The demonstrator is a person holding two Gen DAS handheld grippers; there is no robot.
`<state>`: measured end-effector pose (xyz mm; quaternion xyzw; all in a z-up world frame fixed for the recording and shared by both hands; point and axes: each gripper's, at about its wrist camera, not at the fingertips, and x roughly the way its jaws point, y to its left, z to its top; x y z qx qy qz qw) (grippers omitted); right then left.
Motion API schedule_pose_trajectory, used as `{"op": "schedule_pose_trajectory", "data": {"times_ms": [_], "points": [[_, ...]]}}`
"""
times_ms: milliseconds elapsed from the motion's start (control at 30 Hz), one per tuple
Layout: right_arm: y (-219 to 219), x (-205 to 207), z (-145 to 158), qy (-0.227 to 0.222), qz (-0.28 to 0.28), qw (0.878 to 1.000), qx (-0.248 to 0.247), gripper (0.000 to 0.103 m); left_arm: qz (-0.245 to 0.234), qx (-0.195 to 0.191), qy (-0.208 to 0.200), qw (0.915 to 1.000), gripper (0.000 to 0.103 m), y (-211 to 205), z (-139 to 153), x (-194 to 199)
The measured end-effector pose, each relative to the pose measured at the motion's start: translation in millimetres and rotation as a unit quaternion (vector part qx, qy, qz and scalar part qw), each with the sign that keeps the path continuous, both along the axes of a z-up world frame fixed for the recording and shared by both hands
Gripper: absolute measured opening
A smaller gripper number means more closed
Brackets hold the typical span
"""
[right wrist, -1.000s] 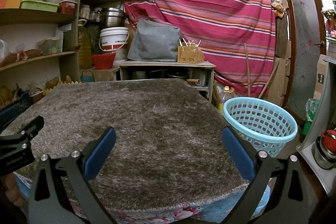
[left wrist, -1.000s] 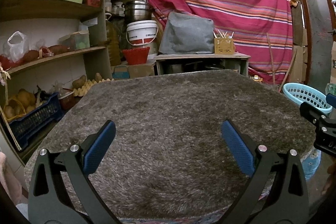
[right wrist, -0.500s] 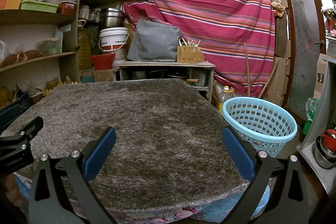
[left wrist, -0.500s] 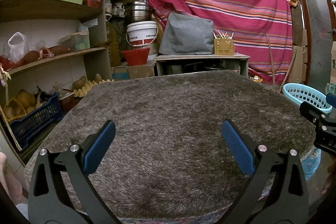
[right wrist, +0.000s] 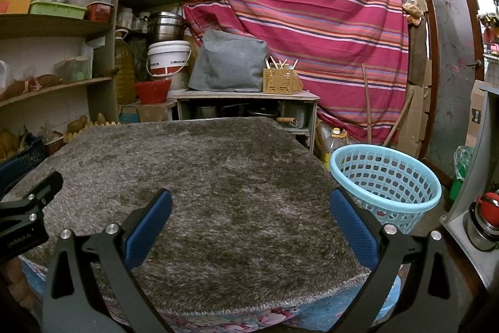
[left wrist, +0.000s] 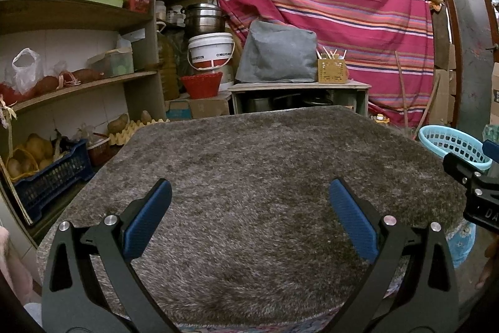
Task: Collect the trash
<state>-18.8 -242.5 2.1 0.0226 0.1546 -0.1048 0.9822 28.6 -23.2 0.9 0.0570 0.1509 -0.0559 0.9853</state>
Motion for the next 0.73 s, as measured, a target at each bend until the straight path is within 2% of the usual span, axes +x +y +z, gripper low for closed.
{"op": "schedule_pose_trajectory", "data": {"times_ms": [733], "points": [[2.5, 3.8, 8.7, -0.002, 0.004, 1.000, 0.002, 0.099, -0.007, -0.012, 0.006, 0.9999, 0.098, 2.8, 4.4, -3.1]]}}
